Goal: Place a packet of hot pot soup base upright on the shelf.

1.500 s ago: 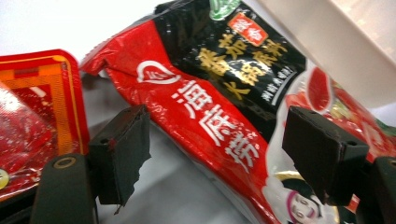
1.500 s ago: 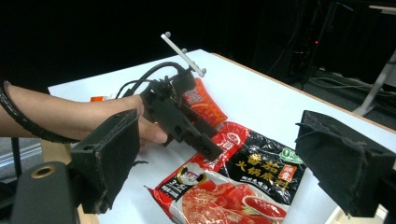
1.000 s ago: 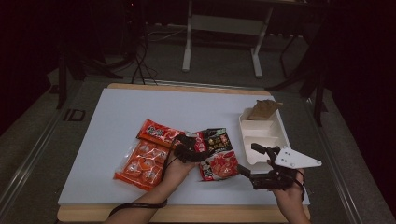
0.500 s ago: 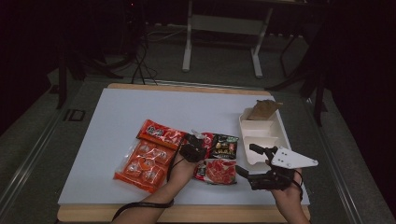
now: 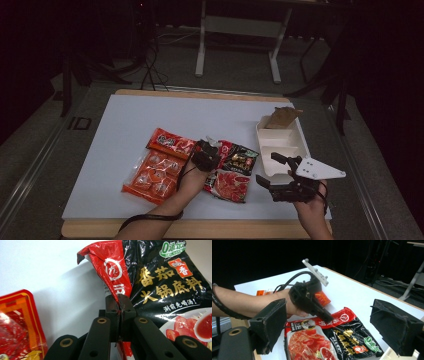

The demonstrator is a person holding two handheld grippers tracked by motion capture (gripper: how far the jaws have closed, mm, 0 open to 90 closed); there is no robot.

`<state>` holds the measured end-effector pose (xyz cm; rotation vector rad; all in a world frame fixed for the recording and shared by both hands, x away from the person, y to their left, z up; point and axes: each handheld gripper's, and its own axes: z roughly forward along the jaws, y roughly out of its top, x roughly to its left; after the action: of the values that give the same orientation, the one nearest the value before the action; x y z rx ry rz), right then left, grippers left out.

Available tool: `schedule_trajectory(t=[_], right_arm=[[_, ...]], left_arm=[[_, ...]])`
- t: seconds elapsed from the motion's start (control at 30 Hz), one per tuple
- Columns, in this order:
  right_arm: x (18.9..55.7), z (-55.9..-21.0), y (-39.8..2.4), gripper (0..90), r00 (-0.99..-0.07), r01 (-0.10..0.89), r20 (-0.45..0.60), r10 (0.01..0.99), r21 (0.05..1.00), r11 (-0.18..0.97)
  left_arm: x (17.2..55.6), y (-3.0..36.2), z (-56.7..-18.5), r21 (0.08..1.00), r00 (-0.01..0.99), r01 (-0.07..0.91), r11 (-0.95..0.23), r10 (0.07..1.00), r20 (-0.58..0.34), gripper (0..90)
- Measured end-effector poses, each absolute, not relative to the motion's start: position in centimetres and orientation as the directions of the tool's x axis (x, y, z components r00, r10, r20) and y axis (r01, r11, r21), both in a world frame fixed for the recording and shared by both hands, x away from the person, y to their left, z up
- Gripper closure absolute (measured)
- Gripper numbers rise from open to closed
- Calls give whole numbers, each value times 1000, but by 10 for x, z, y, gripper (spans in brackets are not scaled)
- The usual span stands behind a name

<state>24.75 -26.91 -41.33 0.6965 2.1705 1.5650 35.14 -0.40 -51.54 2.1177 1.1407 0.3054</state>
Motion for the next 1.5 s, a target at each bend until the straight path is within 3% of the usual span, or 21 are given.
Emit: schedule_trajectory(t=[0.23,0.67,1.1,1.23,1.33,1.5], right_arm=[[247,-411,-273,144,-795,172,-14,606,953,248],[248,-406,-279,161,-787,176,-2,617,958,227],[245,-399,-279,157,-783,163,-4,622,964,211],[243,-395,-280,200,-792,169,17,611,967,193],[241,-391,-280,126,-793,167,21,609,969,183],[245,-390,-278,101,-772,188,42,635,968,165]], left_arm=[[338,5,-501,741,617,549,-386,786,-48,890],[310,24,-475,834,666,425,-351,745,-26,896],[282,39,-446,903,723,348,-253,685,-86,894],[279,46,-439,919,734,338,-204,669,-121,893],[278,54,-432,933,740,323,-157,656,-146,893],[277,63,-427,945,753,299,-130,641,-150,892]])
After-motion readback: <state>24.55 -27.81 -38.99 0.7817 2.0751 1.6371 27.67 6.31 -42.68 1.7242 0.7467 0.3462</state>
